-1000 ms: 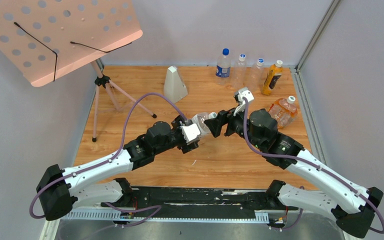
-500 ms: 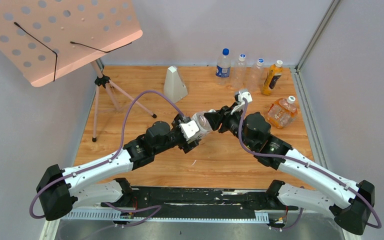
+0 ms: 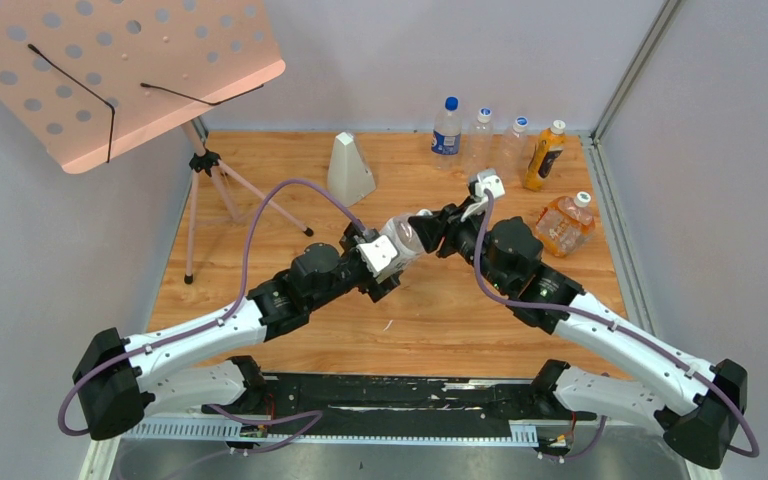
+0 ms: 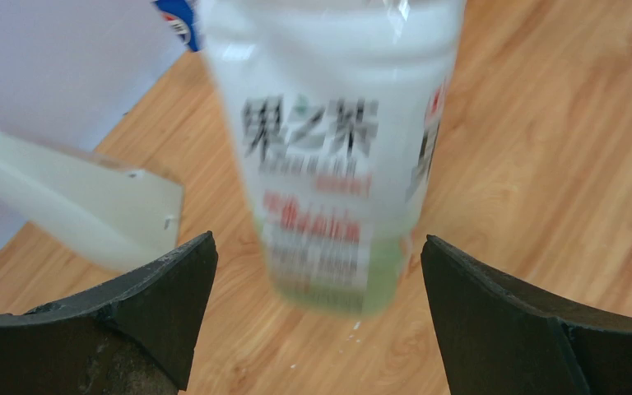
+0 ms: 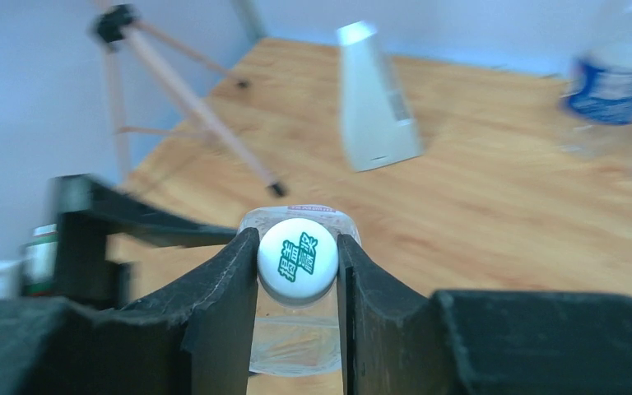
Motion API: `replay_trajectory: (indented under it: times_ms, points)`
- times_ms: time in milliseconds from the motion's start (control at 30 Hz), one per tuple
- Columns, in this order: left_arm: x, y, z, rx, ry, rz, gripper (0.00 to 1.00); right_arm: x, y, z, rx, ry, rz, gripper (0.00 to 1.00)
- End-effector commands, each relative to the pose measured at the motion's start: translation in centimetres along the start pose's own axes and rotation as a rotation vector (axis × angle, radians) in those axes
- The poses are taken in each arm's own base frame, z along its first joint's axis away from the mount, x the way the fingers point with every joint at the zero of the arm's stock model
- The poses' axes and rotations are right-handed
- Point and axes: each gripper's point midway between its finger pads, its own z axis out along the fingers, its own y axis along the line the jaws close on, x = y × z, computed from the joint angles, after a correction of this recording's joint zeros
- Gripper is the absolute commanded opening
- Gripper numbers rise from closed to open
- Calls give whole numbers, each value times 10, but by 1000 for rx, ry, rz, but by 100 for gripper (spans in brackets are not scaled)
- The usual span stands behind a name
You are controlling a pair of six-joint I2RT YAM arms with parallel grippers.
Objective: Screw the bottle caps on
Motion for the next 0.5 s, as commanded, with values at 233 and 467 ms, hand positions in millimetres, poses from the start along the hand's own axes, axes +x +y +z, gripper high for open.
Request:
replay_trajectory:
  times_ms: [233,467]
  points:
    - [-25,89,-27,-363,-46,-56,100,-49,-150,4,507,-38,-276,0]
    - [-24,113,-40,-461,-35,-52,100,-42,-221,6,671,-5,-281,0]
